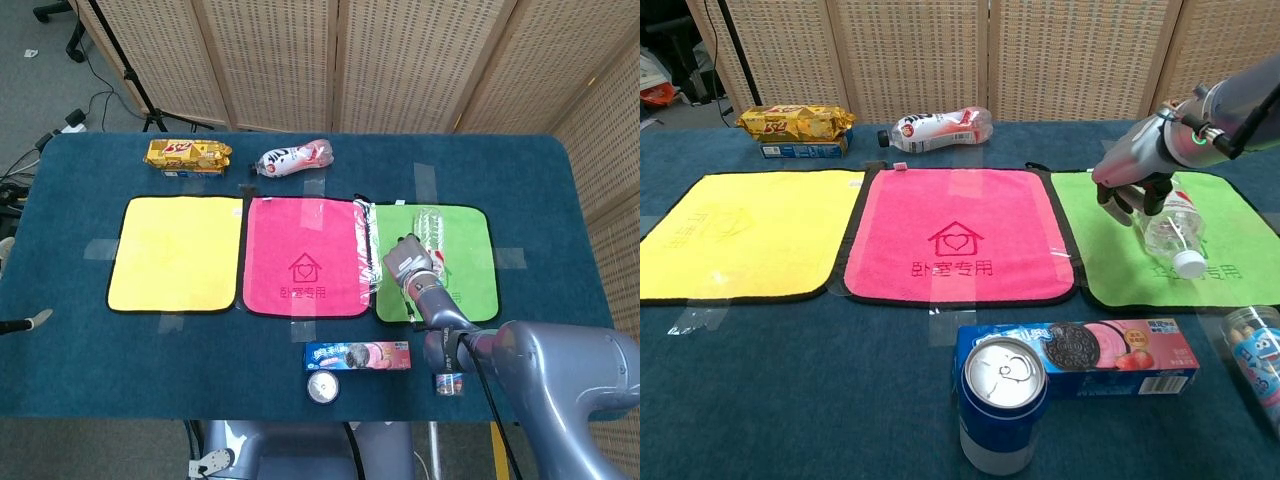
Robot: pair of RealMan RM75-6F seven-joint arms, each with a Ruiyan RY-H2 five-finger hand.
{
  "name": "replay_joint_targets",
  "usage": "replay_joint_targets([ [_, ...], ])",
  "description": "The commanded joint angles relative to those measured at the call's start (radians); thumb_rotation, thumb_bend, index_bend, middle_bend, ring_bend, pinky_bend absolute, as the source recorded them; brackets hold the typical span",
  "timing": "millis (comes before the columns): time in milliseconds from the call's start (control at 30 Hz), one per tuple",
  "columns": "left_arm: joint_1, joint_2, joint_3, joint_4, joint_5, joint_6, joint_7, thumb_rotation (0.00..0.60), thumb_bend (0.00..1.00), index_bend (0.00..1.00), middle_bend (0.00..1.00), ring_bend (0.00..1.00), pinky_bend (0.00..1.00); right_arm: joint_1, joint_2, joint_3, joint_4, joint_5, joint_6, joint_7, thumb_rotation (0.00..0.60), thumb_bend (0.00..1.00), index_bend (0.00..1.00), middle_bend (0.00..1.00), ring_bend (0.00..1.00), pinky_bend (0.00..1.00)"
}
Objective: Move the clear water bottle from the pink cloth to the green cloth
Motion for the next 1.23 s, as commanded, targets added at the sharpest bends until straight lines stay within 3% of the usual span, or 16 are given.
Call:
replay_joint_targets([
  [33,0.001,0.001,0.0,-0.001,0.002,0.002,-0.002,0.6,0.0,0.0,0.0,0.0,0.0,-0.003,0.019,0.011,-0.021,-0.02,0.012,0.008,0.6,1.0,0.4,0.31,0.15,0.21],
  [233,0.003,0.003,0.0,-0.002,0.004,0.005,-0.008,0.6,0.0,0.0,0.0,0.0,0.0,-0.046,0.113,0.098,-0.112,-0.175,0.063,0.106,0.6,1.0,0.4,0.31,0.14,0.21],
  [300,0.002,0.004,0.002,-0.001,0.006,0.003,-0.011,0.6,0.0,0.0,0.0,0.0,0.0,-0.1,0.21,0.163,-0.2,-0.331,0.146,0.201,0.6,1.0,0.4,0.31,0.14,0.21],
  [433,0.0,0.004,0.005,0.002,0.013,-0.002,-0.015,0.6,0.0,0.0,0.0,0.0,0.0,-0.253,0.302,0.196,-0.261,-0.668,0.348,0.337,0.6,1.0,0.34,0.25,0.11,0.21],
  [467,0.0,0.005,0.007,0.003,0.018,-0.004,-0.016,0.6,0.0,0.0,0.0,0.0,0.0,-0.321,0.321,0.196,-0.263,-0.776,0.447,0.392,0.6,0.94,0.29,0.22,0.09,0.21],
  [500,0.0,0.006,0.009,0.004,0.021,-0.004,-0.016,0.6,0.0,0.0,0.0,0.0,0.0,-0.367,0.328,0.192,-0.257,-0.846,0.507,0.429,0.6,0.74,0.2,0.16,0.05,0.21],
  [567,0.0,0.007,0.014,0.005,0.033,-0.001,-0.01,0.6,0.0,0.0,0.0,0.0,0.0,-0.46,0.333,0.184,-0.232,-0.96,0.626,0.495,0.6,0.17,0.04,0.03,0.01,0.18],
  [633,0.0,0.009,0.021,0.004,0.045,0.001,0.001,0.6,0.0,0.0,0.0,0.0,0.0,-0.553,0.332,0.178,-0.207,-1.034,0.729,0.565,0.6,0.0,0.0,0.0,0.0,0.13],
  [767,0.001,0.003,0.031,0.0,0.051,0.007,0.033,0.6,0.0,0.0,0.0,0.0,0.0,-0.75,0.302,0.161,-0.117,-1.127,0.91,0.711,0.6,0.0,0.0,0.0,0.0,0.01],
  [900,0.003,-0.008,0.04,0.0,0.054,0.016,0.064,0.6,0.0,0.0,0.0,0.0,0.0,-0.918,0.237,0.167,0.026,-1.162,1.025,0.763,0.6,0.0,0.0,0.0,0.0,0.0],
  [1233,0.013,-0.022,0.051,0.025,0.098,0.059,0.073,0.6,0.0,0.0,0.0,0.0,0.0,-1.095,0.146,0.2,0.189,-1.19,1.047,0.882,0.6,0.0,0.0,0.0,0.0,0.0],
])
